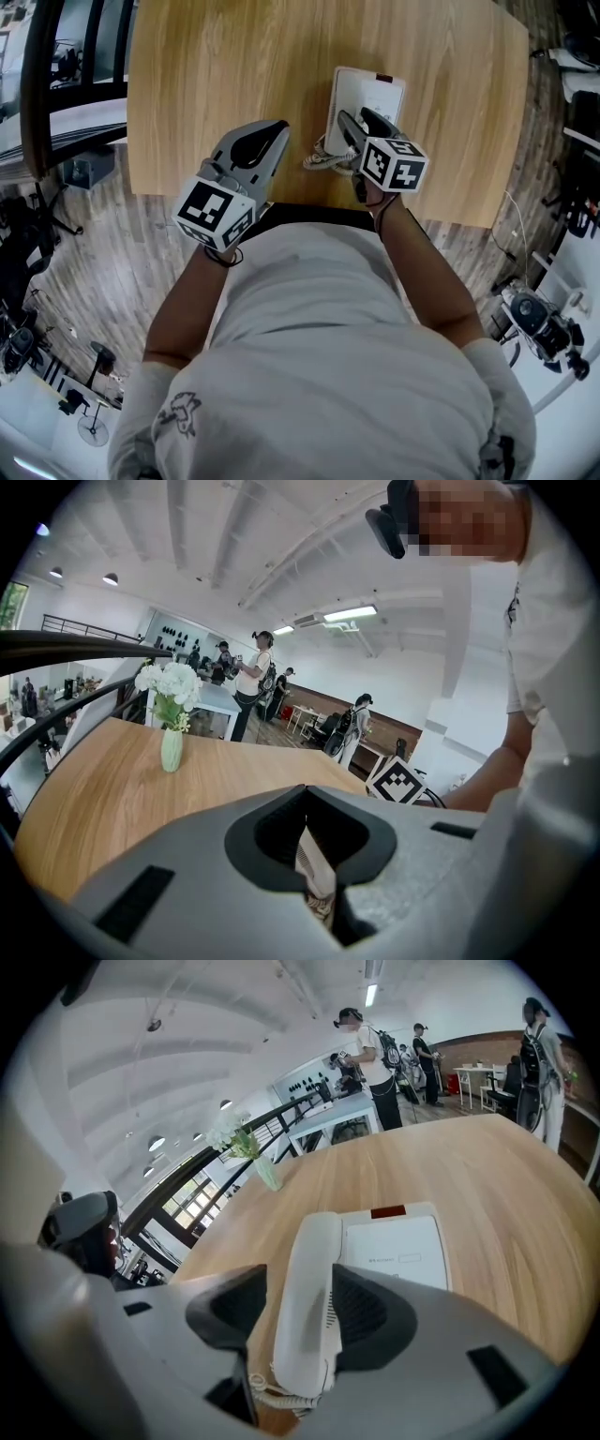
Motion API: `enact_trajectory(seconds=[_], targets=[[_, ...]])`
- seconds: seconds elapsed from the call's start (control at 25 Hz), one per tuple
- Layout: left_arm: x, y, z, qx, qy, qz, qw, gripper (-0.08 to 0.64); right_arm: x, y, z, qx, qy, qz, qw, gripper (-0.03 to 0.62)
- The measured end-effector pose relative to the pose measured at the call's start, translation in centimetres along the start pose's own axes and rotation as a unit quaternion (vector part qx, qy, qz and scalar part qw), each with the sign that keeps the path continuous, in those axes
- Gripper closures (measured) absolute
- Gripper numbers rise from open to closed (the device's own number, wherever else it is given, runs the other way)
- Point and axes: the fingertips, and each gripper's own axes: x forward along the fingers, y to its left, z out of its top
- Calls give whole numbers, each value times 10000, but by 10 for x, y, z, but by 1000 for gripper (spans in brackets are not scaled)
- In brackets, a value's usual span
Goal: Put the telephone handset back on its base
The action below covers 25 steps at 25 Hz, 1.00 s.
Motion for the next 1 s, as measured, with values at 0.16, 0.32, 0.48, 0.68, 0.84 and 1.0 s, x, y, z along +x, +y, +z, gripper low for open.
enact_trajectory(seconds=[0.16, 0.32, 0.48, 0.68, 0.84, 1.0], targets=[[-12, -5, 9, 127, -106, 21, 9999, 554, -18, 12, 10, -239, -161, 129, 9995, 367], [-27, -13, 18, 248, -241, 38, 9994, 554, -41, 35, 19, -749, -316, 334, 9961, 377], [-42, -22, 26, 402, -387, 36, 9984, 554, -68, 56, 33, -1224, -663, 414, 9894, 396], [-59, -37, 35, 578, -557, 5, 9968, 554, -101, 76, 37, -1522, -1024, 416, 9821, 414], [-73, -53, 43, 733, -637, -66, 9953, 554, -129, 90, 38, -1685, -1269, 415, 9766, 448], [-86, -68, 52, 964, -729, -100, 9926, 554, -159, 98, 42, -1890, -1532, 449, 9689, 491]])
